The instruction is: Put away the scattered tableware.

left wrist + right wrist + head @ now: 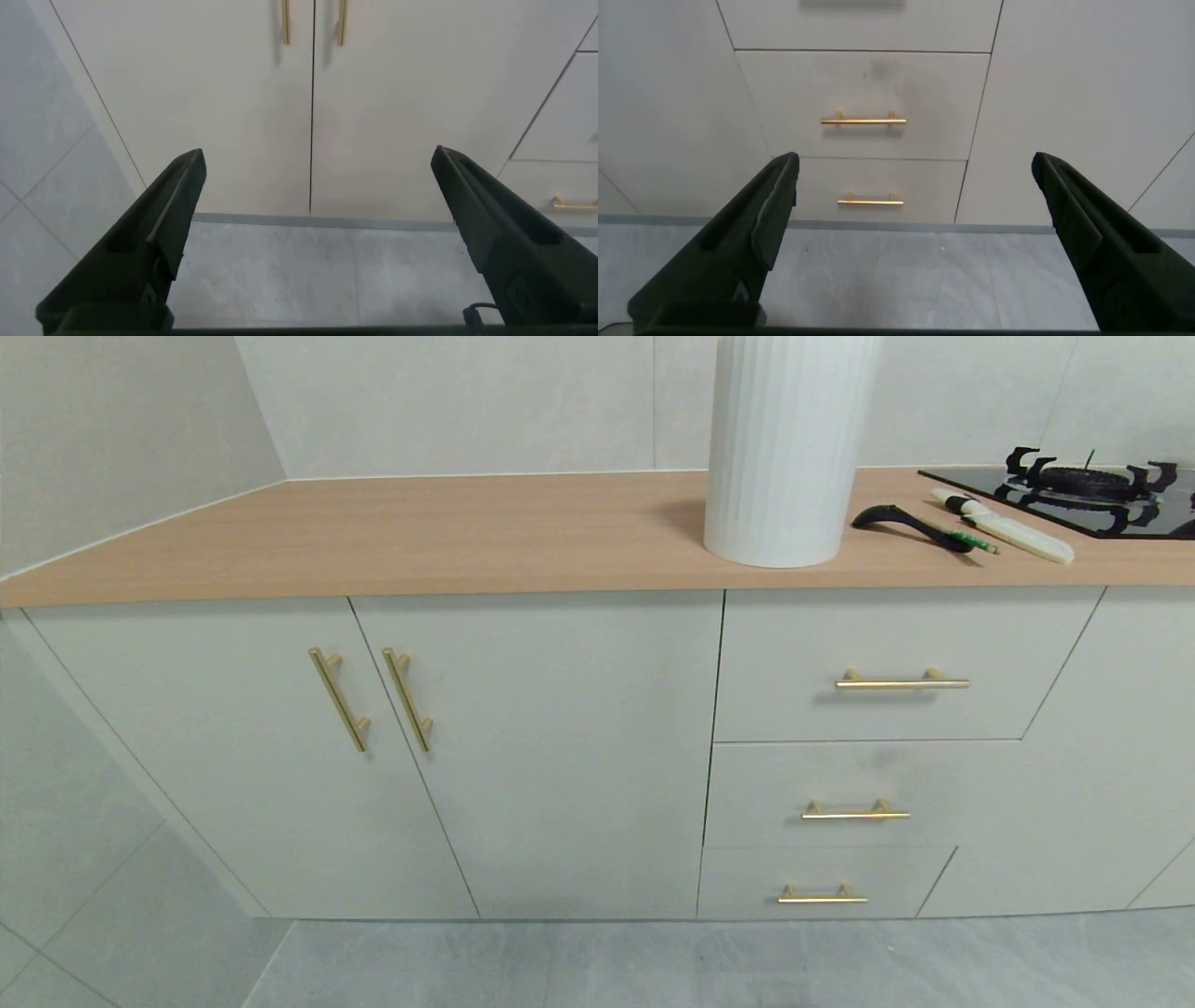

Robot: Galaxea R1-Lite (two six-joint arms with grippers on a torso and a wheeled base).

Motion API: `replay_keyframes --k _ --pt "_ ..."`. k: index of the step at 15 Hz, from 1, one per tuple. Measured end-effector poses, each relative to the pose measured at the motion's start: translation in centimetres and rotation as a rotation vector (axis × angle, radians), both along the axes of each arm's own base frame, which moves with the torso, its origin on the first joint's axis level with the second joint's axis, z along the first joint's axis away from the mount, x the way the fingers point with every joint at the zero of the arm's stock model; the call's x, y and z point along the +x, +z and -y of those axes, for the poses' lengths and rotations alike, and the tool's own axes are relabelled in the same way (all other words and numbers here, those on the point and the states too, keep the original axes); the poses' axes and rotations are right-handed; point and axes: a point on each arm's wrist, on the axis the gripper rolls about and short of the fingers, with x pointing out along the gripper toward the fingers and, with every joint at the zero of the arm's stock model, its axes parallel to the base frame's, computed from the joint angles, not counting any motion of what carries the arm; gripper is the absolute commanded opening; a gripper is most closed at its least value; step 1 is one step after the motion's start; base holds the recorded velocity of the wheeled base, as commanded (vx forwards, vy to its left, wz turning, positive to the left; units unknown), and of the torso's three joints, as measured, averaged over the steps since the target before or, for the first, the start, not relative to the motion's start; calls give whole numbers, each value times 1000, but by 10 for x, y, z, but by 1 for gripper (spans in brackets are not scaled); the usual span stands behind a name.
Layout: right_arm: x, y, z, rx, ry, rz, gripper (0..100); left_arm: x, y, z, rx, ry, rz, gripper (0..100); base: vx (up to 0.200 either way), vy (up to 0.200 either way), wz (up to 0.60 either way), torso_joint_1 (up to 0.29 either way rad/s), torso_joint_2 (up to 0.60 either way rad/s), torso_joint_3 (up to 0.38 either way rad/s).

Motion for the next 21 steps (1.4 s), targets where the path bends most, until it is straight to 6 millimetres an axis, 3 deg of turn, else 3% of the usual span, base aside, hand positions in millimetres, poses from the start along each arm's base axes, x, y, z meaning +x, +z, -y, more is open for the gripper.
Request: replay_keyframes --k 4,7,9,12,15,18,21 --pt "-2 9 -1 46 37 28 100 0 0 0 0 0 0 100 0 0 0 0 0 0" --pt "-1 41 -1 91 121 30 100 0 0 0 0 0 1 100 0 0 0 0 0 0" --pt "12 61 -2 86 160 -47 100 0 0 0 0 0 0 100 0 0 0 0 0 0" --pt "45 85 -5 56 193 -208 100 0 0 0 0 0 1 100 0 0 0 0 0 0" --pt "92 102 -10 40 208 -359 100 0 0 0 0 0 0 100 0 0 0 0 0 0" --pt "146 109 -17 34 216 -379 100 0 0 0 0 0 0 100 0 0 0 0 0 0" --pt "194 103 -22 27 213 -393 100 0 0 0 0 0 0 100 0 0 0 0 0 0"
